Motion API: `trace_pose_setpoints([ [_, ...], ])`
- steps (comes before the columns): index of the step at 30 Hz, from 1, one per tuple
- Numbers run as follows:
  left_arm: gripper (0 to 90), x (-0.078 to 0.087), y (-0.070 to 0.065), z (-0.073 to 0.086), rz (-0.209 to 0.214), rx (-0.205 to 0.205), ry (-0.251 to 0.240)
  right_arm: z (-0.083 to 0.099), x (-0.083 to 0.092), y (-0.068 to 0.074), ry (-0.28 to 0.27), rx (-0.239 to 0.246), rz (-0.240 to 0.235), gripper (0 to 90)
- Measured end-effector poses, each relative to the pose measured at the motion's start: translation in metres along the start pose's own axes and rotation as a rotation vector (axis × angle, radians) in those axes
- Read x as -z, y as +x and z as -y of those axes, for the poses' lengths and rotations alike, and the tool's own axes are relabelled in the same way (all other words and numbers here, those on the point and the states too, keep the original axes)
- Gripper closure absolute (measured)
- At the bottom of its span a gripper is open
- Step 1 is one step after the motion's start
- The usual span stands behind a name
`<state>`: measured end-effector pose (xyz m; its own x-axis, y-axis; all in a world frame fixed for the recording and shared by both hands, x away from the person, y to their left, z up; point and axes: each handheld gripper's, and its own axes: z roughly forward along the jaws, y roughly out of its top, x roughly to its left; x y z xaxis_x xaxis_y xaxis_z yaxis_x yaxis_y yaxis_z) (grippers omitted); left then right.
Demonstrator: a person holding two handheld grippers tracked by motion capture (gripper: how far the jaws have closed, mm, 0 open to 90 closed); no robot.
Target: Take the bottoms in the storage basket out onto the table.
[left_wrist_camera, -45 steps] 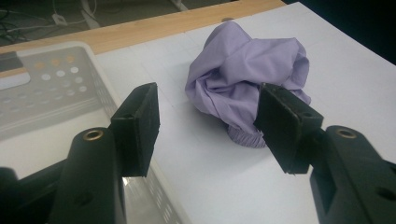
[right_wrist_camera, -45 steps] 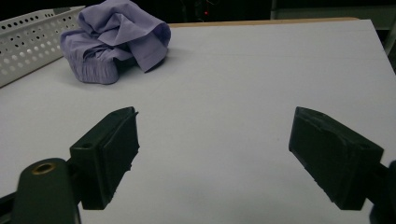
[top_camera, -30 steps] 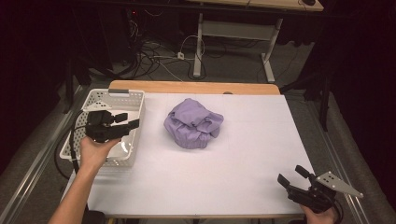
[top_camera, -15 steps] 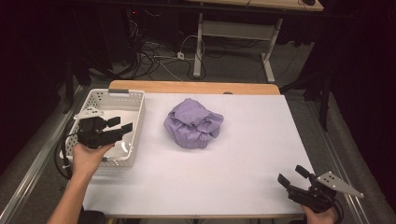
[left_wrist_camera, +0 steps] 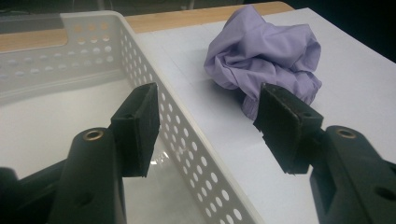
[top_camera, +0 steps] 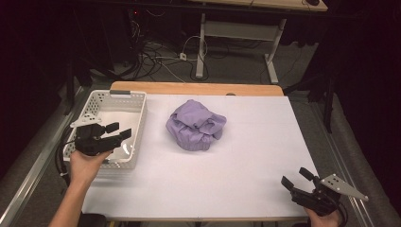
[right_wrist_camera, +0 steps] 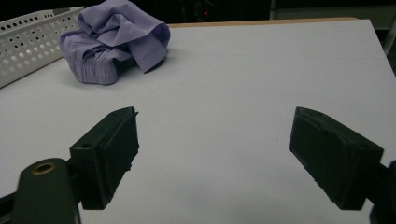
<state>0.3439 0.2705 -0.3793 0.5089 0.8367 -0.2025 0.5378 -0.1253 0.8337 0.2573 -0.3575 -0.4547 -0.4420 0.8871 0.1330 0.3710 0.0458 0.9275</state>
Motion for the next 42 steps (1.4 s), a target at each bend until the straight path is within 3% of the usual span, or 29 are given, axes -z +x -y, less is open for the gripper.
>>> trace_pose_setpoints([
  [28, 36.4, 0.016, 0.003, 0.024, -0.037, 0.016, -0.048, 0.000, 0.000, 0.000, -0.001, 0.000, 0.000, 16.7],
  [42, 35.4, 0.026, 0.007, 0.039, -0.061, 0.044, -0.081, 0.000, 0.000, 0.000, 0.000, 0.000, 0.001, 16.7],
])
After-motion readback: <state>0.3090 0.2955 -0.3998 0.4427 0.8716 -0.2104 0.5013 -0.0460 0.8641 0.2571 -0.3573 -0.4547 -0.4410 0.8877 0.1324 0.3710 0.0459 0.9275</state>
